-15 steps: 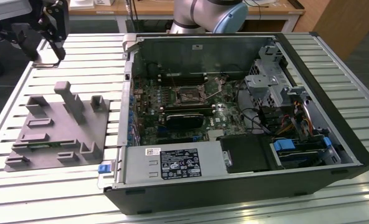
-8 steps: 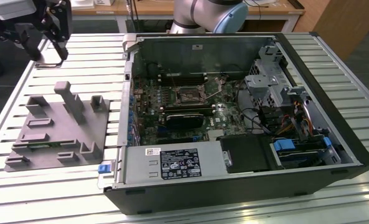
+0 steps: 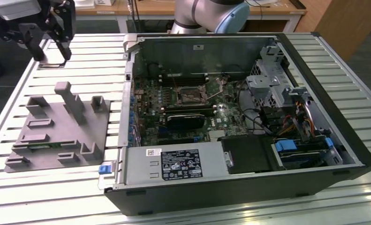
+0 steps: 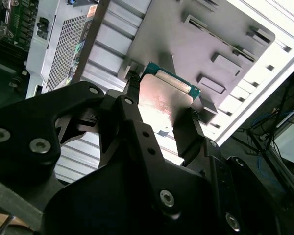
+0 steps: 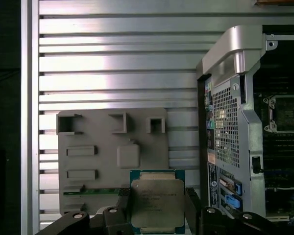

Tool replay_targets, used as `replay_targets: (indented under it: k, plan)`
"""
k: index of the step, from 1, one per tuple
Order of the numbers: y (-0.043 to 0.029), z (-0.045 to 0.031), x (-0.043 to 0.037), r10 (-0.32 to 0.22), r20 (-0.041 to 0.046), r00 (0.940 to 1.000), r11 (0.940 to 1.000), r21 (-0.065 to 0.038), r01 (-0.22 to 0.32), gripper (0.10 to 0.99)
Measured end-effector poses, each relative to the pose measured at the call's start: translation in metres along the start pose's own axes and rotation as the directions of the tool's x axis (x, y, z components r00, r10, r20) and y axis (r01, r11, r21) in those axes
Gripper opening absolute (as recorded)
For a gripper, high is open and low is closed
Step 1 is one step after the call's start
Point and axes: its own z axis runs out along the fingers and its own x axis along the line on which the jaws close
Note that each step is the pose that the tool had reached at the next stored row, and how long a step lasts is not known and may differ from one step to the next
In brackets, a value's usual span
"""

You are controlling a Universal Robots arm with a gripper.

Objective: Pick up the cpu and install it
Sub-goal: 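Pick up the cpu and move it towards the insertion slot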

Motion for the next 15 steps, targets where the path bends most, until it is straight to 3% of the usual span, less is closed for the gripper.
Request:
replay_targets:
  k: [15]
  plan:
    - [0.0005, 0.0003, -0.0125, 0.0, 0.0, 1.0, 1.0, 0.0, 0.0, 0.529]
